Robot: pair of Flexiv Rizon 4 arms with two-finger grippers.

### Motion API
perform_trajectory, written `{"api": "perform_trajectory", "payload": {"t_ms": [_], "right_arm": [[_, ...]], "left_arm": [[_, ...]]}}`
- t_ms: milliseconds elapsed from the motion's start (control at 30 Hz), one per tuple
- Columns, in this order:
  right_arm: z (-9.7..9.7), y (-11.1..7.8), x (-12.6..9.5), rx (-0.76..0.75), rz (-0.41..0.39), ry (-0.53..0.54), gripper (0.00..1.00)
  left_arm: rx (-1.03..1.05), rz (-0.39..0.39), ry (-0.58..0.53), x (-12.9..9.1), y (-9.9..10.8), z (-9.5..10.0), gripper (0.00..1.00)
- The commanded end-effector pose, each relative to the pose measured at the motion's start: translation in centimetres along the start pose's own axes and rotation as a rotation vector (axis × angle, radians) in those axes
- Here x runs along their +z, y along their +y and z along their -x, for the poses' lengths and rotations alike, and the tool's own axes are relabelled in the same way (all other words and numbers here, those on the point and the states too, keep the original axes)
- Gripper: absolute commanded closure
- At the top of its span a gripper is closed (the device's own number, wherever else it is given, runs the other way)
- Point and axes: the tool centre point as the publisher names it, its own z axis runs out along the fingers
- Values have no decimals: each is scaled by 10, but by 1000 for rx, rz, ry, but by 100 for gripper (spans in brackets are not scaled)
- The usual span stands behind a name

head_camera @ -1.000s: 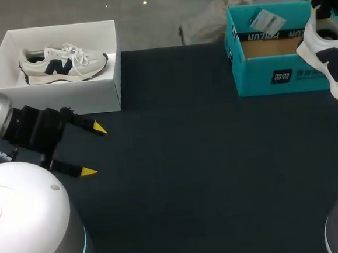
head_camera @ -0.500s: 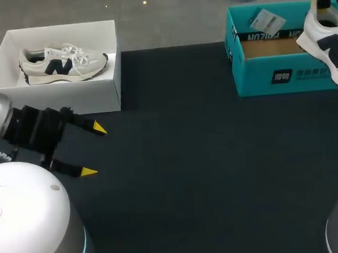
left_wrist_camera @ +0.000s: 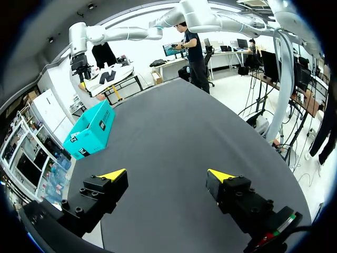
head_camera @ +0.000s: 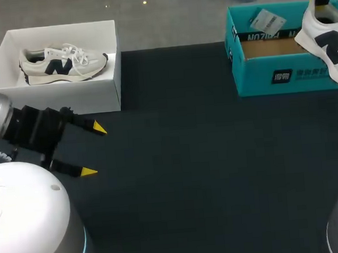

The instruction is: Take the shoe out of the shoebox, open the shoe tongue, remove and reinsert the insole, then place the shoe into the shoebox

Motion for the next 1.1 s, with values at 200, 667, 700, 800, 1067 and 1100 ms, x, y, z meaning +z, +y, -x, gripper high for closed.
{"api": "perform_trajectory", "payload": {"t_ms": [200,667,700,800,1067,1100], "right_arm": [[49,-13,13,-14,-17,-15,100],[93,-42,43,60,-63,23,100],[93,-42,43,60,-63,23,100],[93,-42,43,60,-63,23,100],[93,-42,43,60,-63,23,100],[93,-42,43,60,-63,23,100]], "left_arm": [[-1,2,3,0,0,0,0],[-1,2,3,0,0,0,0],[-1,2,3,0,0,0,0],[-1,2,3,0,0,0,0],[-1,2,3,0,0,0,0],[-1,2,3,0,0,0,0]]}}
